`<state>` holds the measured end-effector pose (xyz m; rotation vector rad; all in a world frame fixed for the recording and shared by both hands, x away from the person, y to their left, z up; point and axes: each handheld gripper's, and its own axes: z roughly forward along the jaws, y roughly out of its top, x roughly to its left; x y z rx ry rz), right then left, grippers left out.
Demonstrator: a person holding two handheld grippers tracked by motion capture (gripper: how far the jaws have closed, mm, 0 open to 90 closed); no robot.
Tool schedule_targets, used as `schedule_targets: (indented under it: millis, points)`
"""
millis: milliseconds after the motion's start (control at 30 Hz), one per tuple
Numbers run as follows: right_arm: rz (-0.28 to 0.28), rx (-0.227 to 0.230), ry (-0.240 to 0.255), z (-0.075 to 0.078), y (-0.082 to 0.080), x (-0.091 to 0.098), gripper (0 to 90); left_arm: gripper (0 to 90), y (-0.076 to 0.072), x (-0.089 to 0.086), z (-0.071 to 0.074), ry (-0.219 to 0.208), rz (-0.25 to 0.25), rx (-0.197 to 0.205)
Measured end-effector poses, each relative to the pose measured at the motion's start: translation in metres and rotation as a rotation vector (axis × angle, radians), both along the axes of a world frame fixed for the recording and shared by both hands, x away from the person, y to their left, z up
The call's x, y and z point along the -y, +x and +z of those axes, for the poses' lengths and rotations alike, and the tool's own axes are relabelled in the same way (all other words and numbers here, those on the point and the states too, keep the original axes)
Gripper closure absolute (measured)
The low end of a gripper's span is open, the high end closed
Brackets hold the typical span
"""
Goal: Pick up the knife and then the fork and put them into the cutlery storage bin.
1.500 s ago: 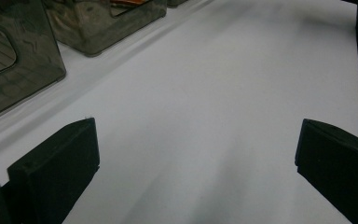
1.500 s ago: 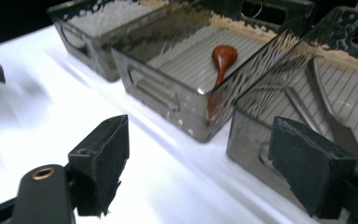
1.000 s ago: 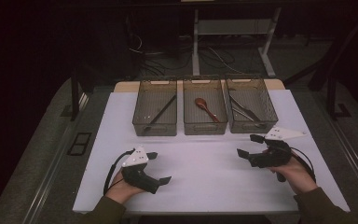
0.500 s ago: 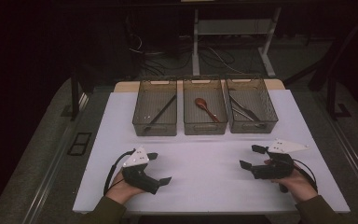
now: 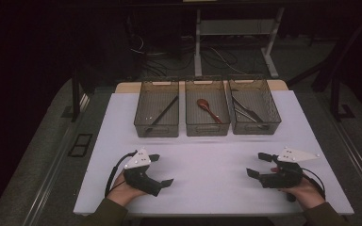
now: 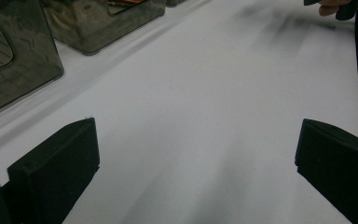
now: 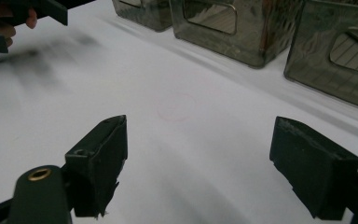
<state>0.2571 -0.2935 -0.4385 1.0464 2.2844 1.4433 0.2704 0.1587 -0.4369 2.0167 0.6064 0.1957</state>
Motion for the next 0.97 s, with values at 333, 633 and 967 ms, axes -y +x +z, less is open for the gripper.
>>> schedule_targets:
  millis: [333,633,967]
  points:
    - [-0.011,-0.013,-0.017,-0.0053,-0.0064,0.0071,17.9,0.0,-0.0007,0.0007,0.0003,0.008,-0.005,0.002]
    - [-0.013,-0.012,-0.022,-0.0056,-0.0069,0.0057,17.9,0.0,-0.0015,0.0011,0.0007,0.017,-0.008,0.003]
    - [-0.01,-0.008,-0.03,-0.0054,-0.0069,0.0049,17.9,0.0,-0.0014,0.002,0.0001,0.026,-0.008,0.002]
